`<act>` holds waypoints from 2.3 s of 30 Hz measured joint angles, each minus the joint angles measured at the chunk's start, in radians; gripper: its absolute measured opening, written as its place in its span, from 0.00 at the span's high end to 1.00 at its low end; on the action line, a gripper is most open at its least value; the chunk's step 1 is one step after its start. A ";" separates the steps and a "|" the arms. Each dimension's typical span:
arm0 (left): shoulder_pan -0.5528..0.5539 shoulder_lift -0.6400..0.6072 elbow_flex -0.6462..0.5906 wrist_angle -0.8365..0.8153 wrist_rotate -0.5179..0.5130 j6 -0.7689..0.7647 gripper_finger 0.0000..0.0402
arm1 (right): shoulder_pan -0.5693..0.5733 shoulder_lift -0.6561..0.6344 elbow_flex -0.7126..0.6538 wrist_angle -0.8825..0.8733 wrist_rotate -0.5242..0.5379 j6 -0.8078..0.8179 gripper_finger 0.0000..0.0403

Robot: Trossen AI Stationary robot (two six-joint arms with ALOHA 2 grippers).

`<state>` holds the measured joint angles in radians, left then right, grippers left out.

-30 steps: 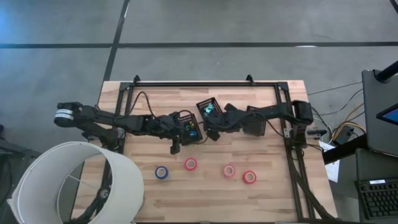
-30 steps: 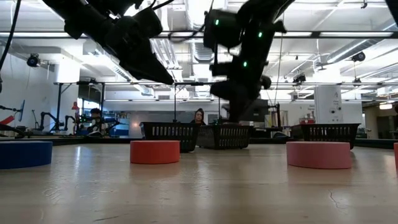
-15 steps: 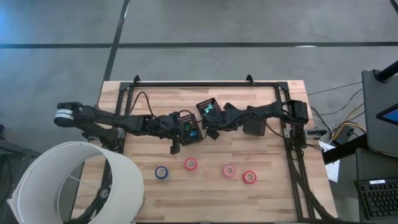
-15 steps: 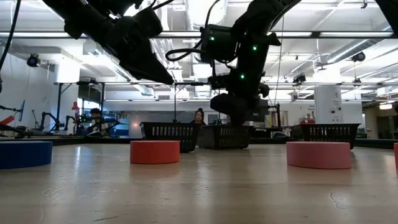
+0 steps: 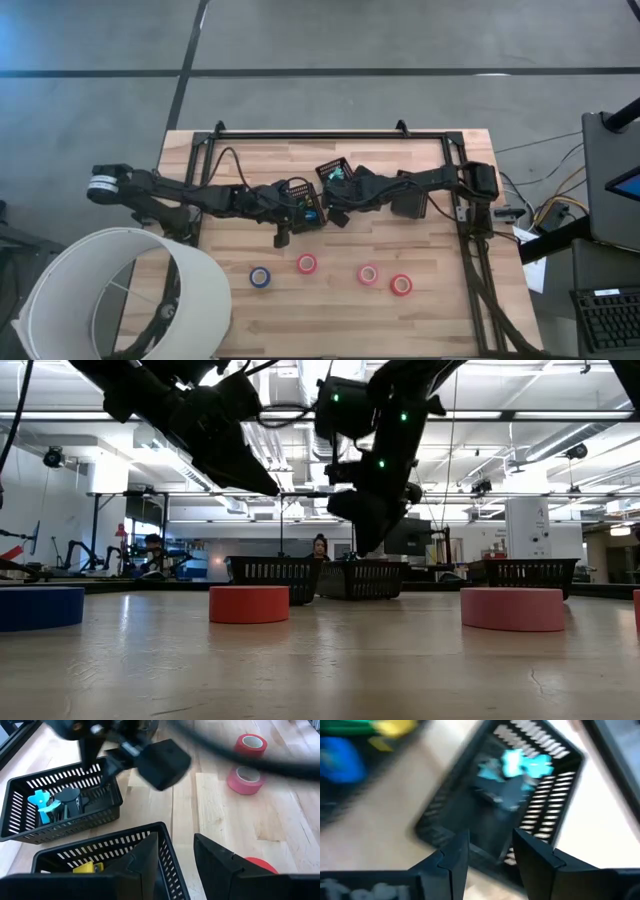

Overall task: Pick and place Stapler, Stapler remover, tape
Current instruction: Put the pink tape into the right black basket

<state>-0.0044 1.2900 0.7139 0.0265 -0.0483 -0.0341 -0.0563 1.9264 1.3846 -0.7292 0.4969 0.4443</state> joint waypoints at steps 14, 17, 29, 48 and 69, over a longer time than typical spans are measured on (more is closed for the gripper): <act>0.000 0.000 0.000 -0.002 0.002 0.011 0.68 | 0.247 -0.107 -0.001 -0.061 -0.208 0.080 0.62; 0.000 0.000 0.000 -0.002 0.002 0.012 0.68 | 0.312 -0.098 -0.007 -0.058 -0.285 0.083 0.61; 0.000 0.000 0.000 0.000 -0.002 0.013 0.68 | 0.437 -0.085 -0.118 -0.085 -0.365 0.338 0.60; 0.000 0.000 0.000 0.004 -0.002 0.027 0.68 | 0.436 -0.090 -0.319 0.033 -0.393 0.361 0.62; 0.000 0.000 0.000 0.004 0.002 0.034 0.68 | 0.429 -0.114 -0.175 -0.198 -0.332 0.245 0.88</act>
<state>-0.0048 1.2900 0.7139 0.0303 -0.0460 -0.0003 0.3729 1.8119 1.2098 -0.9271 0.1646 0.6892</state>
